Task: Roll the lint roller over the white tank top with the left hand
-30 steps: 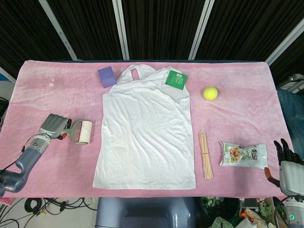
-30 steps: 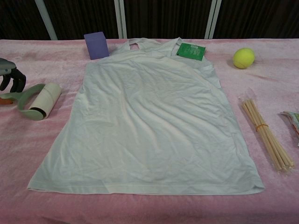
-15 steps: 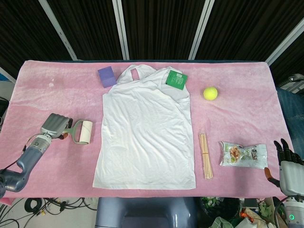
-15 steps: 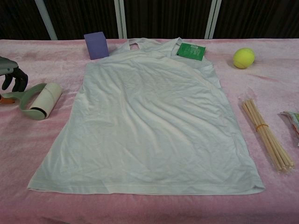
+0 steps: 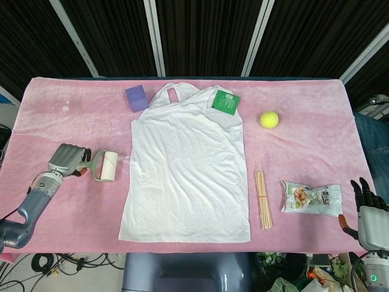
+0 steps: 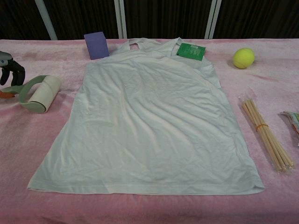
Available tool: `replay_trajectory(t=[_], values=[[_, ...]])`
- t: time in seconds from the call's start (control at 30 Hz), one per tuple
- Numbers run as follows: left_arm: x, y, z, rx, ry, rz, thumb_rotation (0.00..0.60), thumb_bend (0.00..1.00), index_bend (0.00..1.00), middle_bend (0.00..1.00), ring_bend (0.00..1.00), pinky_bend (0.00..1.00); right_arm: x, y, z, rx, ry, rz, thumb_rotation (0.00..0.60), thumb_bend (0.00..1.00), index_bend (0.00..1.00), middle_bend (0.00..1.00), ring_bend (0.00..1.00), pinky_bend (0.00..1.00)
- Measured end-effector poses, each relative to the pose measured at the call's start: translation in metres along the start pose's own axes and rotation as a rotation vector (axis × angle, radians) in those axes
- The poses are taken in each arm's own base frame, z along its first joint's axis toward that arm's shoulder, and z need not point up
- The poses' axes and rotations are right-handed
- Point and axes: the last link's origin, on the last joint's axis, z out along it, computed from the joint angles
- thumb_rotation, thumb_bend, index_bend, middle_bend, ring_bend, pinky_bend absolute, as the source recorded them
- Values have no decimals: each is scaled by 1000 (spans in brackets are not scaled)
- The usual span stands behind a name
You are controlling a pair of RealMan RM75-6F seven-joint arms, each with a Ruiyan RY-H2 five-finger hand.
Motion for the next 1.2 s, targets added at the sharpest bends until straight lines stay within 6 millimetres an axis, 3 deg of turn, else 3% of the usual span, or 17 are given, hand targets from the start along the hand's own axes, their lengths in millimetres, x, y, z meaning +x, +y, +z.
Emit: replay_trajectory(t=[0.2,0.43,0.87,1.2], values=[[9,3,-5,-23,40,-91,600,407,605,596,509,711,0,0,0,-1,2,1,600,268,3,0,168,186],[35,25,-7,-117,70,-154,600,407,605,596,509,711,1,0,0,-3,3,4,600,268,3,0,168,187],[81,94,11,-252,16,30,600,407,605,596,510,711,2,1,0,-7,2,18,600,268,3,0,168,186],[83,138,31,-271,-72,69,600,409,608,598,509,711,2,2,0,-12,-1,24,600,268,4,0,168,186]])
